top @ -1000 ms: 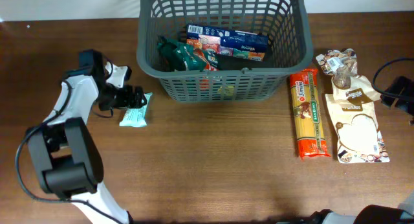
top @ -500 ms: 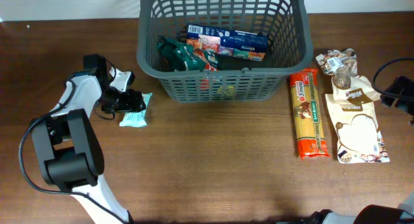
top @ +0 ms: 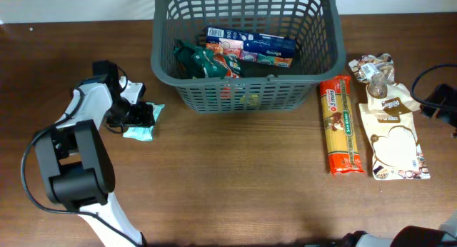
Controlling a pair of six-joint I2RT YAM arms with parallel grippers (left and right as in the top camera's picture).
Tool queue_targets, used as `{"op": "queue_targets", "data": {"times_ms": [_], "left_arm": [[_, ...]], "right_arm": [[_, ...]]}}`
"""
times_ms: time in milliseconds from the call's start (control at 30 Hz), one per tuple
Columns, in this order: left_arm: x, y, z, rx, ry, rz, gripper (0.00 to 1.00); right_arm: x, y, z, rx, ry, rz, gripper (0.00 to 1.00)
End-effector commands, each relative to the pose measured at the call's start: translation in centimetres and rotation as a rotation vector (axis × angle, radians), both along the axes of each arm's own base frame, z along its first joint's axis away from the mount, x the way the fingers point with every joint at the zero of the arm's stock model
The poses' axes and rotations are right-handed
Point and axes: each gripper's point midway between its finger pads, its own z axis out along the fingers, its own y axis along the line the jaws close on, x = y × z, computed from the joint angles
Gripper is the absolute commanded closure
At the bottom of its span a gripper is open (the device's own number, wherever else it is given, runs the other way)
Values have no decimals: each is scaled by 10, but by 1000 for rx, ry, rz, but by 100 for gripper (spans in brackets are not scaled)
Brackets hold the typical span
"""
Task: Pack container
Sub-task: 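Grasp the mint-green snack with the left gripper and lift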
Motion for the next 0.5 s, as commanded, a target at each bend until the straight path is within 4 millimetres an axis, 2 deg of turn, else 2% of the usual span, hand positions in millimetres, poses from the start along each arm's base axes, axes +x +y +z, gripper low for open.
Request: {"op": "queue_targets", "data": {"times_ms": [0,33,100,267,400,467], "left_arm": [[-15,4,-26,24,88,-17,25],[-17,3,-28,22,99,-18,26],[-19,0,-32,19,114,-25,34],[-17,-9,-32,5,110,-26,66],[-8,-8,-27,-2,92,31,65],[7,-13,-13,-61,53,43,64]], "right_arm": [[-1,0,4,0,-15,-4,1],[-1,0,4,0,-15,-4,1],[-1,0,4,0,-15,-4,1],[-1,0,4,0,-15,-4,1],[-1,0,4,0,-15,-4,1],[-1,0,4,0,-15,-4,1]]}}
